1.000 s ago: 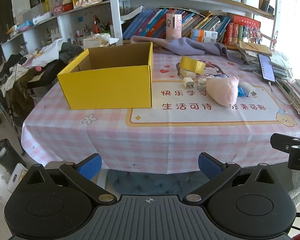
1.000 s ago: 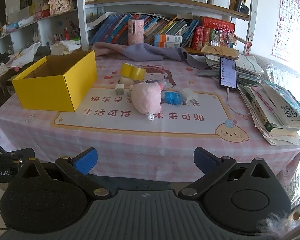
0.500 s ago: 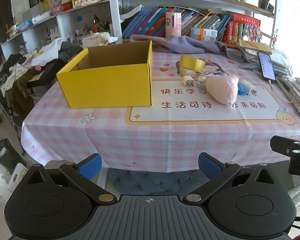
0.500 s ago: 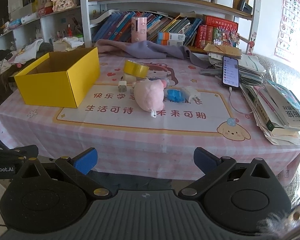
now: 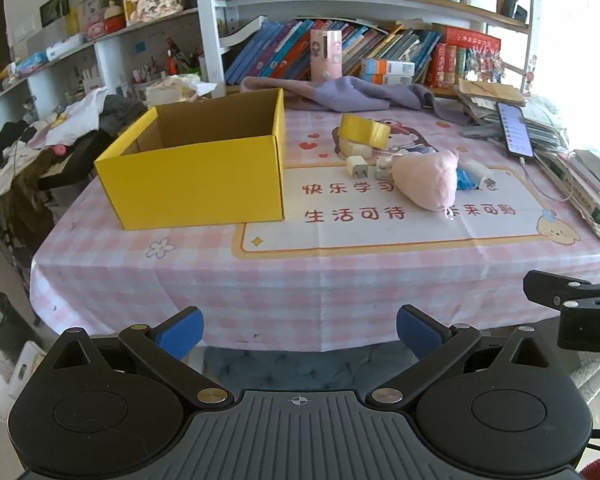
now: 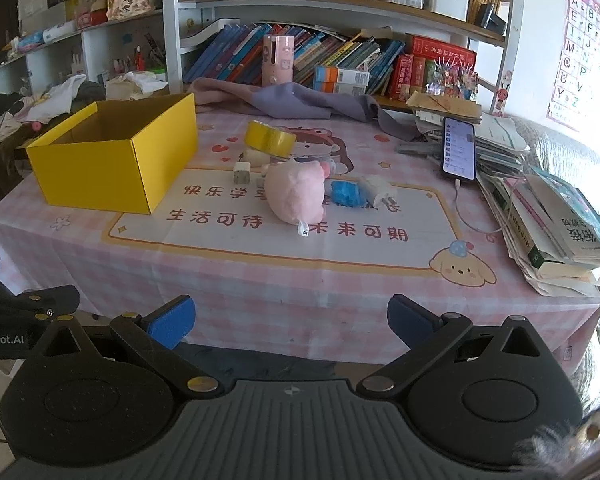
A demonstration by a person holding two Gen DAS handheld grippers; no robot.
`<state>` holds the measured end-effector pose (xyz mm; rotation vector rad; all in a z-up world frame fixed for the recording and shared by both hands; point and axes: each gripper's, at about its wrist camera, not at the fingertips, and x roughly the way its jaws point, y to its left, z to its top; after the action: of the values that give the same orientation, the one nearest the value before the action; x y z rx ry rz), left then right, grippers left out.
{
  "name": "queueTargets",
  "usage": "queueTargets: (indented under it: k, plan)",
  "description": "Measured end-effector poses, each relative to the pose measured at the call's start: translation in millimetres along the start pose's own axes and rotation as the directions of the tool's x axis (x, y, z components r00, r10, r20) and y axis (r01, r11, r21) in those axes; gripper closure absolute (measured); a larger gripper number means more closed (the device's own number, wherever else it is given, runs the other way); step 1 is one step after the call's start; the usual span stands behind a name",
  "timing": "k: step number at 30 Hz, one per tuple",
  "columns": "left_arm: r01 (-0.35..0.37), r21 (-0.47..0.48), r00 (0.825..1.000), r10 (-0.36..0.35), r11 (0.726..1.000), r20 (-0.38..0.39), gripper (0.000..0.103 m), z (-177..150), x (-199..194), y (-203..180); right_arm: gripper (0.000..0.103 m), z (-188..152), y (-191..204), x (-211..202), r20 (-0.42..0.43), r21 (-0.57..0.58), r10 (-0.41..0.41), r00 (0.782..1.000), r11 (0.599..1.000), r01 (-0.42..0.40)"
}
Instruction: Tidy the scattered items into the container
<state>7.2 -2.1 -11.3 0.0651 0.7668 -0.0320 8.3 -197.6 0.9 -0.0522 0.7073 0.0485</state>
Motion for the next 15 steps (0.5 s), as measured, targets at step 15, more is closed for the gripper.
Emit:
queueTargets:
  k: [15]
  plan:
    - [0.024, 0.004, 1.0, -0.024, 1.0, -0.005, 0.0, 6, 11, 5, 0.0, 9, -1, 7, -0.003, 0.023, 0.006, 1.0, 1.0, -0.006]
